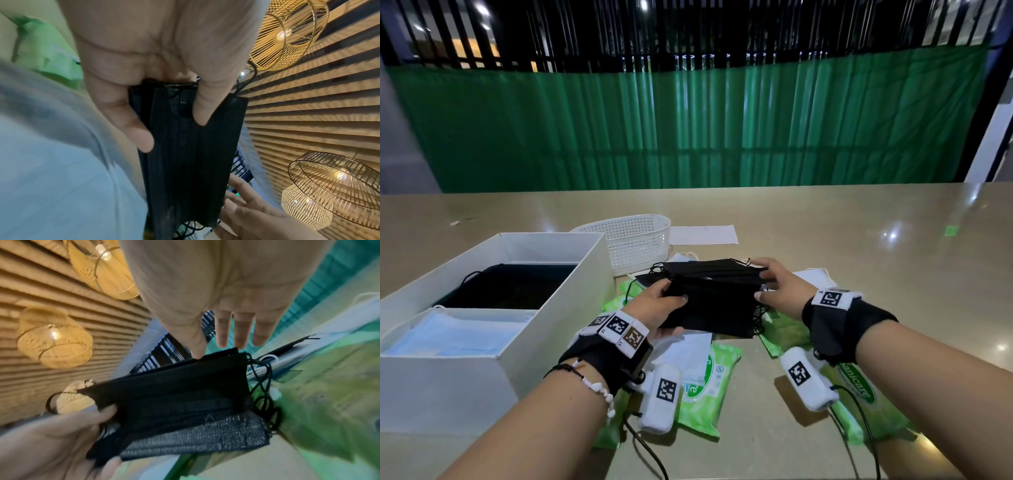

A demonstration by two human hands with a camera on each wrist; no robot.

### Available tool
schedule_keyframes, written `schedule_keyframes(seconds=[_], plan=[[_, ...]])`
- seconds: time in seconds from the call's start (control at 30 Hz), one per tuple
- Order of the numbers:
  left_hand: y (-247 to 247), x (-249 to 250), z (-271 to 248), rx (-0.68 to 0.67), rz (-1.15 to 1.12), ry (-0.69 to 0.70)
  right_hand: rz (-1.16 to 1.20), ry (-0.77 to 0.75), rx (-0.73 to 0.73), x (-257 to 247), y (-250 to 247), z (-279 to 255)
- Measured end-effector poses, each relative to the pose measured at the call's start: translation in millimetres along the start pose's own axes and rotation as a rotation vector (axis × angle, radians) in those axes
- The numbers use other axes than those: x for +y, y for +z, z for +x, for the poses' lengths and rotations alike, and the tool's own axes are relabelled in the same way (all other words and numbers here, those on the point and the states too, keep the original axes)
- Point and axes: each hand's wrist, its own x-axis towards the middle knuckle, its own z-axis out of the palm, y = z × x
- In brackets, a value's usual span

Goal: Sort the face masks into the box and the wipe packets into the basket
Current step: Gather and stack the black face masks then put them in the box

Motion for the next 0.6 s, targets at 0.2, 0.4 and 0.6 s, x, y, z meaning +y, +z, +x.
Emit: schedule_keyframes(seconds=[0.2,0.4,0.6], plan=[[-0.5,-4.4,-0.3,-0.028,0.052,0.007,-0.329,-0.028,-0.097,-10.5,15.3,-6.3],[-3.9,-3.0,1.5,0.001,0.066,-0.043,-0.283,-0.019,-0.149,-20.4,13.8,-11.4],[-4.7,-0.8,-2.3,-0.005,0.060,-0.054,-0.383,-0.029,-0.195,-20.5,8.3,-12.2]])
